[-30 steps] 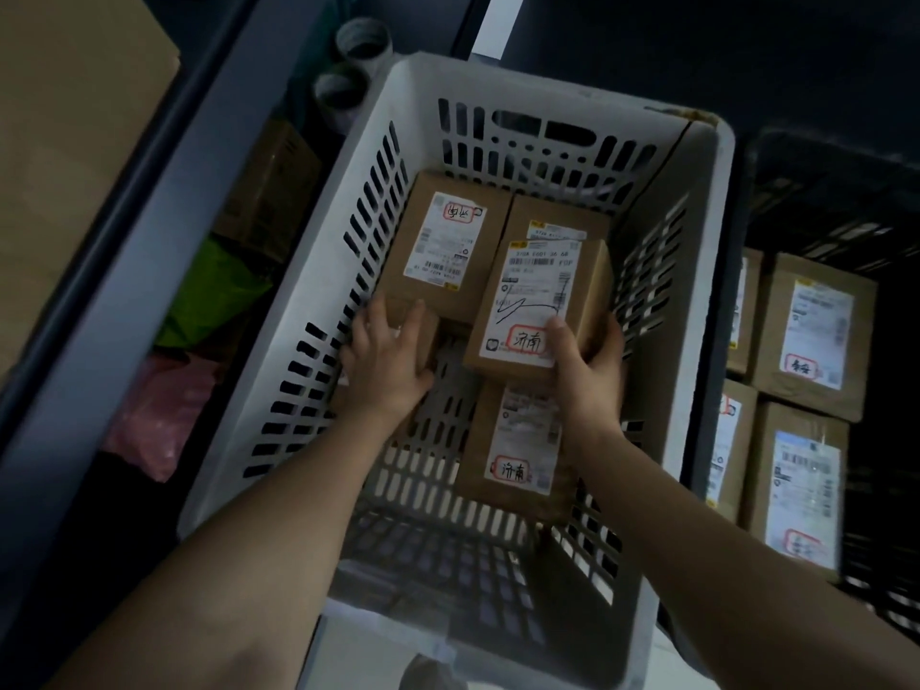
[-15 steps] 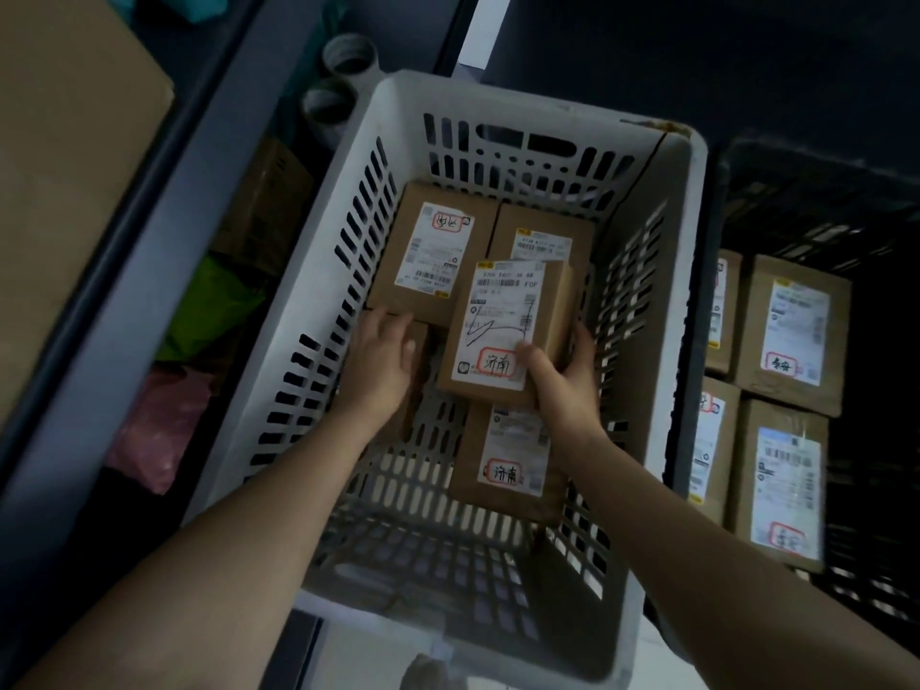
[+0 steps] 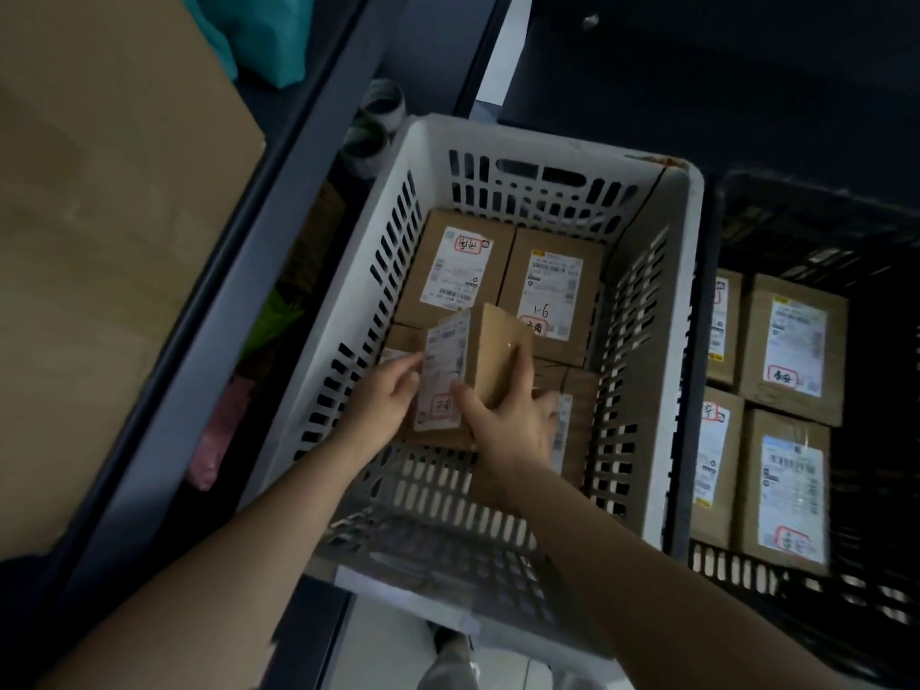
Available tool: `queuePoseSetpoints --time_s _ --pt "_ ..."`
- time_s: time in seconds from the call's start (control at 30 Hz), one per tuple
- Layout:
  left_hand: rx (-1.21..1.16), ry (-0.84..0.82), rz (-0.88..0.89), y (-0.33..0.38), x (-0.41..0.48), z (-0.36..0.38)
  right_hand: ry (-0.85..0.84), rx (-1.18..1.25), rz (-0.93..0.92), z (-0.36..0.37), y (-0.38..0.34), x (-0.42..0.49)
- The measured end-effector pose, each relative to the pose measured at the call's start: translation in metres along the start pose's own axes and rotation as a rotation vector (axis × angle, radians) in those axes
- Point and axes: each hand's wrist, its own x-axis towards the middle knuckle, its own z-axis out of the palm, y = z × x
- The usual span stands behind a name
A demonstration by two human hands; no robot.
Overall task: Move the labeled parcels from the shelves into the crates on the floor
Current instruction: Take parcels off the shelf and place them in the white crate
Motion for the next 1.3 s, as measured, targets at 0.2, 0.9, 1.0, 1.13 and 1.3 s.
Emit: queuePoseSetpoints --time_s 0.2,0.9,1.0,1.13,1.3 --pt "0.031 -0.004 -0.010 -0.003 0.000 0.000 -0.115 0.115 0.053 -0.012 0.016 0.011" --pt "0.169 0.138 0.007 -0.031 -0.025 -0.027 -0.447 -0.745 -0.754 0.038 -0.019 -0.013" --pt "0.180 0.136 -0.016 -0.034 -0.026 -0.026 -0.383 -0.883 -0.855 0.040 -0.004 -0.010" --pt "0.182 0.018 -0.040 -0.032 -0.027 -0.018 -0.496 -1.026 -0.782 0.044 0.033 -0.012" --pt "0.288 -0.109 -0.057 -0.036 -0.033 -0.014 -0.517 -0.963 -0.644 0.023 0.039 -0.002"
